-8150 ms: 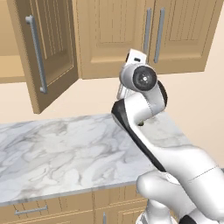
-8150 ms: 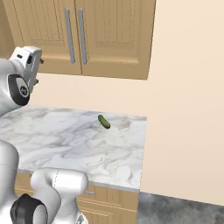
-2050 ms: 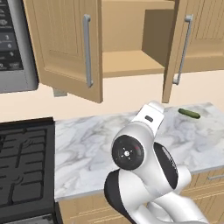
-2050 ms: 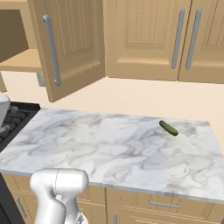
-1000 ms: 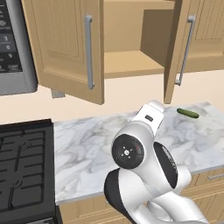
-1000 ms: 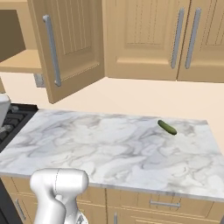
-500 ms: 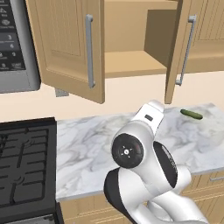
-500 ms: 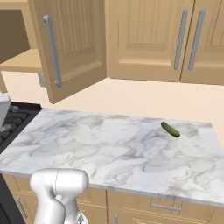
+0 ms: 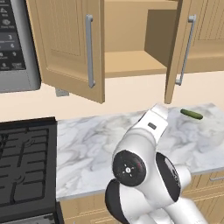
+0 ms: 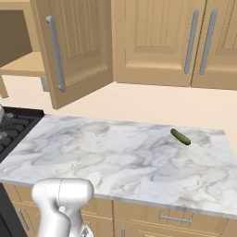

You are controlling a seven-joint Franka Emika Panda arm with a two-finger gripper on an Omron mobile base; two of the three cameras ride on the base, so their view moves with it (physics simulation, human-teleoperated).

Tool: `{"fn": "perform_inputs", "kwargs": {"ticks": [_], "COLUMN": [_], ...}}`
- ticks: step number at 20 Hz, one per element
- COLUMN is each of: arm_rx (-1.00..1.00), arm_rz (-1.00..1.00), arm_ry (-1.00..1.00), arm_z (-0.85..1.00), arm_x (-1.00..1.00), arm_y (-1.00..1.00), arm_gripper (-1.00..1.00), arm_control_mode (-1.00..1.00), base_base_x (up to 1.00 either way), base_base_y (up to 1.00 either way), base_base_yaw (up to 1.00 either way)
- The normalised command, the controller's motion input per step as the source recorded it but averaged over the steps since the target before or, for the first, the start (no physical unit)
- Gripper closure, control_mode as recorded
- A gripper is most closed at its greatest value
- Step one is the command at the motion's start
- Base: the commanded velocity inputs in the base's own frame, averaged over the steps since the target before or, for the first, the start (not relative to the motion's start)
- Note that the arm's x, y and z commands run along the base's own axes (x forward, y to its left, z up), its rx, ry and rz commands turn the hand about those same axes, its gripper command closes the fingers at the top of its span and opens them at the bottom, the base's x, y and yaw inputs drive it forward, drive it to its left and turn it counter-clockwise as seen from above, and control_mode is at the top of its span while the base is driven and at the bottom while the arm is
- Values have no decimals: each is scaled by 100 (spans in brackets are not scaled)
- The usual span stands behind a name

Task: Close all open cabinet doors.

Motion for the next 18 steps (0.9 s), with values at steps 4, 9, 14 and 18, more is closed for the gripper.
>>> {"fn": "perform_inputs", "kwargs": {"ticks": [4, 9, 14, 18], "arm_rx": [0, 1, 12, 19], "arm_rz": [5, 8, 10, 13], "arm_ry": [-47, -45, -35, -32], "arm_z": [0, 0, 0, 0], "arm_x": [-30, -23, -22, -31], "arm_y": [-32, -78, -100, -100], "arm_gripper": [-100, -100, -100, -100], "arm_control_mode": [-100, -100, -100, -100], "base_base_x": [0, 0, 0, 0], "base_base_y": [0, 0, 0, 0], "base_base_yaw": [0, 0, 0, 0]}}
